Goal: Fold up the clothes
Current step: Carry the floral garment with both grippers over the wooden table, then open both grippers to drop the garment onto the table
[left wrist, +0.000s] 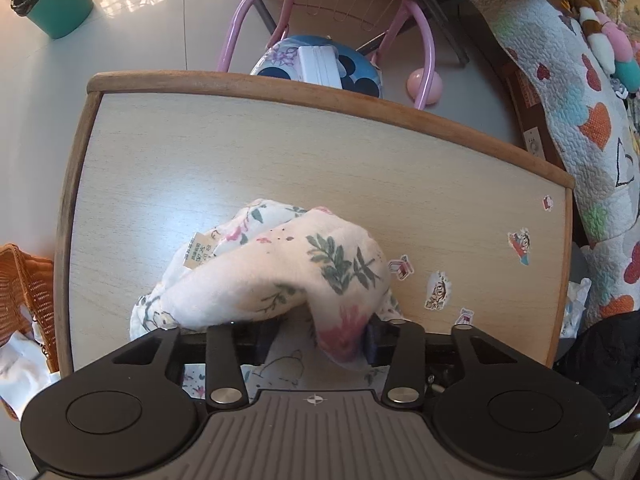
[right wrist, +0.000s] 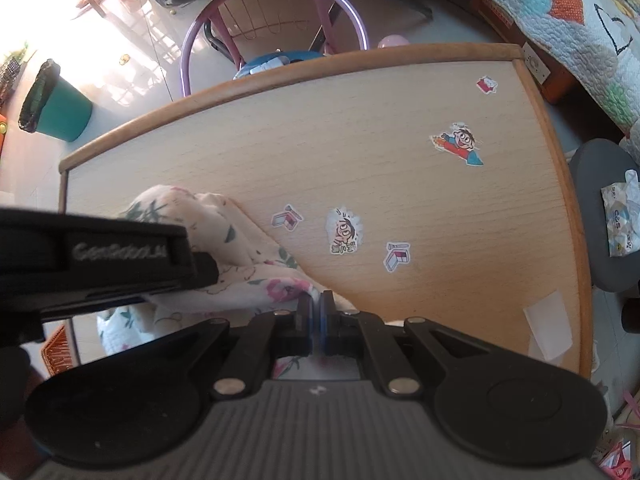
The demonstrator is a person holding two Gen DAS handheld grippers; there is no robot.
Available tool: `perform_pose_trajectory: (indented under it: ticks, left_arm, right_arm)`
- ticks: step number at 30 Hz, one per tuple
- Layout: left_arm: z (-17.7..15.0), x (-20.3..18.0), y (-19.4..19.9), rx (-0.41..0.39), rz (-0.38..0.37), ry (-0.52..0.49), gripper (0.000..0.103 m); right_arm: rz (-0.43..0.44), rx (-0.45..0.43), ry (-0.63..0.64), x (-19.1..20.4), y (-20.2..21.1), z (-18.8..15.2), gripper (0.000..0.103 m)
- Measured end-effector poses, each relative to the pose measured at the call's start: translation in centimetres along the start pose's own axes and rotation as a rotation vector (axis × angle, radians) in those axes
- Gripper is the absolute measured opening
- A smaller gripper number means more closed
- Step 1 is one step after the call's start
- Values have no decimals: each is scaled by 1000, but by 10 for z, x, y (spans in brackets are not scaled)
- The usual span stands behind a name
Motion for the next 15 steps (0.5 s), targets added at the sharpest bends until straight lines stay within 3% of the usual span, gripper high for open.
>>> perform_pose_trajectory:
  ticks: [15]
  left_arm:
    - [-21, 7, 20, -21, 17, 28, 55]
  right_arm:
    - [-17, -24, 17, 1, 3, -5, 6]
Point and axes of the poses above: each gripper's, at about its wrist camera, not at the fingertips, and y roughly against the way its jaws point, x to its left, z to its top, the point moved 9 cm from there along -y, roughly the way its jaws point, and after that the axes turned 14 degrees about -y, right-handed, at the moved point
